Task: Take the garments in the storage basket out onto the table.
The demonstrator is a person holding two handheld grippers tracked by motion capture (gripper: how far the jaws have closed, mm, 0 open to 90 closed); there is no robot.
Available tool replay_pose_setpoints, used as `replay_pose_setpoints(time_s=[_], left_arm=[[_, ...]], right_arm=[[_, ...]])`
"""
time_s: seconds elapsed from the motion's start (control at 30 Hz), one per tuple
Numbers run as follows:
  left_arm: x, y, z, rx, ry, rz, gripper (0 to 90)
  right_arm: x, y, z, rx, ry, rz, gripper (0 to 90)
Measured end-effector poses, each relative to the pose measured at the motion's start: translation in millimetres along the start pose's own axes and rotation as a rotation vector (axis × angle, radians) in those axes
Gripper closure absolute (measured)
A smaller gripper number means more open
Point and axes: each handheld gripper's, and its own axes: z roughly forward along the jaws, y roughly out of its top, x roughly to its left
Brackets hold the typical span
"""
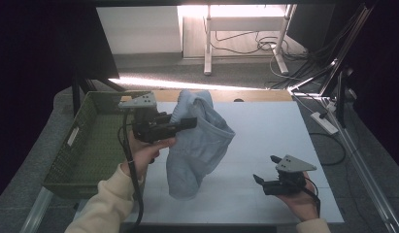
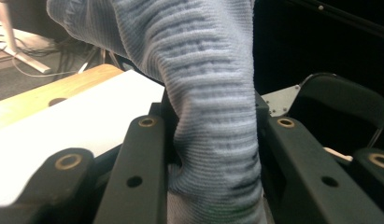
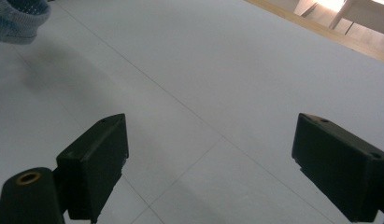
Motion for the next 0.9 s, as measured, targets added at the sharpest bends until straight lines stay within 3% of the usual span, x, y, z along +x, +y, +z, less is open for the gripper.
replay_pose_setpoints(time_s=[0.2,0.43,0.57,0.9], left_arm=[[-0.4,-7.2,9.9,0.002,-0.033,-0.023,69.9],[2.9,-23.1,32.3,0.070,-0.048,-0.024,69.9],[4.5,-25.9,36.6,0.079,-0.059,-0.027,69.9],[19.6,-38.7,49.3,0.141,-0.053,-0.027,69.6]], right_arm=[[-0.3,-0.1,-0.3,0.001,0.000,0.000,11.4],[0.0,-0.2,0.3,0.004,-0.003,-0.006,11.4],[-0.5,-0.3,0.1,0.003,-0.002,-0.002,11.4],[-0.2,0.0,0.4,0.001,0.000,-0.004,11.4]])
